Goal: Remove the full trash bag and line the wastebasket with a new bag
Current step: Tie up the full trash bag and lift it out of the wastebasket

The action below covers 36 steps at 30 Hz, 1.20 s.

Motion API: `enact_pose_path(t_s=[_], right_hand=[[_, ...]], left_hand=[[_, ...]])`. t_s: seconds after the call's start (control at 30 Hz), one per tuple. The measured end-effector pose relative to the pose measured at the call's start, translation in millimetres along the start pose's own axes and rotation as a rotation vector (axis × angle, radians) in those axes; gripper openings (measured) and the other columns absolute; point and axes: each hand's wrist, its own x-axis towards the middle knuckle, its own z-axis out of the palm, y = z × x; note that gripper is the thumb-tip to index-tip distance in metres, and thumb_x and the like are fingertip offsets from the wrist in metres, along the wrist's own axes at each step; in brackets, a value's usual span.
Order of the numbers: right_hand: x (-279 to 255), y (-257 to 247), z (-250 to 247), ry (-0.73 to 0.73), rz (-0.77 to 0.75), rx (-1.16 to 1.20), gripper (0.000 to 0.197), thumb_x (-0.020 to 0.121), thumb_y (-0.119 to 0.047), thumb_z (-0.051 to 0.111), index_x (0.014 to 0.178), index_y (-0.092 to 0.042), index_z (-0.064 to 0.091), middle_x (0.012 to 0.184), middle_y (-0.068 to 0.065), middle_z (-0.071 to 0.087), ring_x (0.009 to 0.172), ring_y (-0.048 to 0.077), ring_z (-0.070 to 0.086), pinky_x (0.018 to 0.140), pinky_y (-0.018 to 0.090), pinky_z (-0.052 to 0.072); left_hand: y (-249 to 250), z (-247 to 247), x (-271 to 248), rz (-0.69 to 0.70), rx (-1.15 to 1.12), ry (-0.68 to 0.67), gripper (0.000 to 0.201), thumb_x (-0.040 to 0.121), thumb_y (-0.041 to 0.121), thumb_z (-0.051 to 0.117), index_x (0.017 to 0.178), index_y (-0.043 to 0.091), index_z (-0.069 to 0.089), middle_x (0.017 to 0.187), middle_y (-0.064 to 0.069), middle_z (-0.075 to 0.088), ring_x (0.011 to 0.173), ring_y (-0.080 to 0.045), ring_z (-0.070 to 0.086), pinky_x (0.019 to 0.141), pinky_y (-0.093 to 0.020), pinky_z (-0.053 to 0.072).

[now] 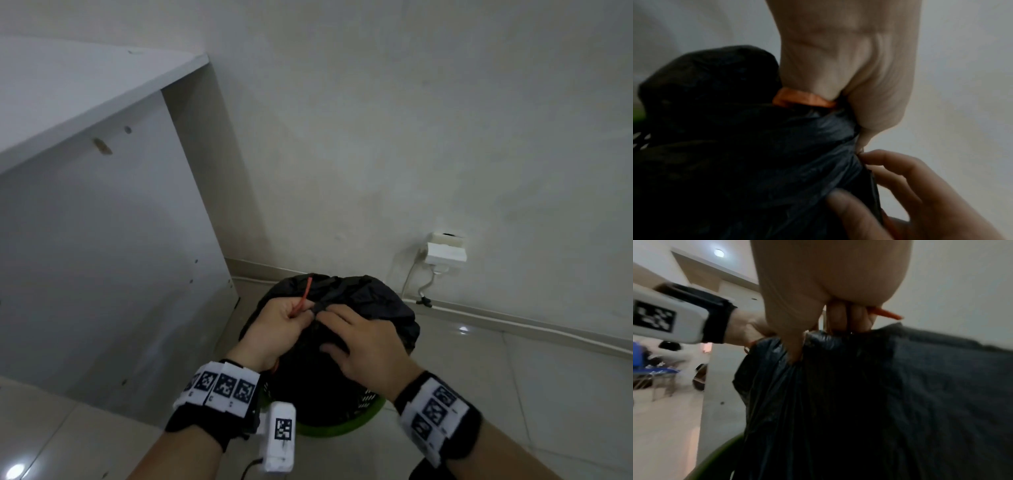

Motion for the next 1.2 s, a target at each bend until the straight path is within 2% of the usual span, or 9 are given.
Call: enact_pose_path(t_s=[0.2, 0.33, 0.4, 0.57, 0.67, 0.83, 0.97, 1.13, 1.2], right_hand=[[31, 32, 6, -0.16, 0.313, 0.278, 0.023, 0.09, -0.035, 0.05, 0.106, -0.038, 0.068, 0.11, -0.016, 0.072, 0.107, 0.013, 0.065, 0.09, 0.033, 0.053], [39, 39, 0, -0.192, 0.329, 0.29, 0.019, 0.093, -0.03, 0.048, 0.103, -0.036, 0.063, 0.105, -0.012, 0.071, 0.103, 0.018, 0.064, 0.086, 0.034, 0.052], [29, 34, -1, -0.085, 0.271, 0.266, 0.017, 0.095, -0.032, 0.049, 0.106, -0.035, 0.062, 0.105, -0.013, 0.07, 0.102, 0.017, 0.064, 0.083, 0.034, 0.052], [-10, 15, 23, -0.028, 0.034, 0.238, 0.075, 0.077, -0.074, 0.062, 0.138, -0.03, 0.055, 0.135, -0.014, 0.06, 0.12, 0.005, 0.06, 0.098, 0.024, 0.05], [-4, 14, 41, -0.101, 0.118, 0.291, 0.05, 0.085, -0.063, 0.06, 0.127, -0.036, 0.06, 0.119, -0.012, 0.069, 0.107, 0.012, 0.066, 0.086, 0.032, 0.056], [26, 32, 37, -0.587, 0.39, 0.533, 0.033, 0.095, -0.046, 0.055, 0.07, -0.025, 0.058, 0.073, -0.009, 0.062, 0.071, 0.007, 0.058, 0.071, 0.028, 0.047], [36, 45, 38, -0.695, 0.545, 0.556, 0.044, 0.101, -0.041, 0.049, 0.063, -0.019, 0.046, 0.065, -0.002, 0.051, 0.062, 0.013, 0.048, 0.062, 0.028, 0.036], [39, 50, 45, -0.775, 0.612, 0.589, 0.037, 0.102, -0.042, 0.046, 0.073, -0.021, 0.056, 0.093, 0.003, 0.061, 0.09, 0.017, 0.053, 0.083, 0.026, 0.036], [39, 46, 48, -0.718, 0.661, 0.711, 0.037, 0.101, -0.044, 0.047, 0.075, -0.022, 0.061, 0.089, -0.002, 0.064, 0.091, 0.017, 0.058, 0.087, 0.027, 0.039]], left_hand=[[-3, -26, -2, 0.231, 0.219, 0.282, 0.016, 0.091, 0.037, 0.061, 0.086, 0.03, 0.074, 0.081, 0.013, 0.074, 0.078, -0.006, 0.067, 0.076, -0.03, 0.051], [1, -28, -13, 0.273, 0.819, -0.118, 0.063, 0.069, 0.06, 0.073, 0.126, 0.039, 0.059, 0.124, 0.012, 0.06, 0.112, -0.009, 0.058, 0.096, -0.03, 0.049], [-3, -24, -12, 0.209, 1.097, -0.16, 0.047, 0.079, 0.048, 0.068, 0.124, 0.037, 0.059, 0.124, 0.008, 0.062, 0.113, -0.019, 0.059, 0.093, -0.038, 0.051], [-13, -19, -11, 0.065, 0.458, -0.152, 0.024, 0.089, 0.006, 0.06, 0.106, 0.017, 0.073, 0.105, 0.001, 0.074, 0.102, -0.012, 0.067, 0.094, -0.033, 0.052], [-20, -9, -14, -0.076, 0.184, -0.104, 0.02, 0.093, 0.005, 0.061, 0.104, 0.014, 0.074, 0.103, -0.002, 0.075, 0.098, -0.012, 0.069, 0.087, -0.031, 0.054], [-25, -19, -10, 0.155, 0.261, 0.183, 0.007, 0.084, 0.019, 0.076, 0.081, 0.025, 0.074, 0.079, 0.006, 0.075, 0.078, -0.008, 0.07, 0.075, -0.027, 0.056], [-17, -18, -17, 0.425, 0.302, 0.306, 0.014, 0.093, 0.028, 0.062, 0.085, 0.033, 0.073, 0.079, 0.013, 0.069, 0.079, -0.004, 0.066, 0.074, -0.018, 0.05], [-48, -3, -7, 0.37, 0.774, -0.126, 0.064, 0.081, 0.044, 0.073, 0.137, 0.02, 0.056, 0.111, 0.004, 0.057, 0.109, -0.012, 0.05, 0.097, -0.025, 0.044], [-64, 1, 1, 0.321, 0.828, -0.121, 0.048, 0.085, 0.032, 0.071, 0.13, 0.017, 0.062, 0.105, 0.001, 0.055, 0.1, -0.016, 0.054, 0.091, -0.035, 0.05]])
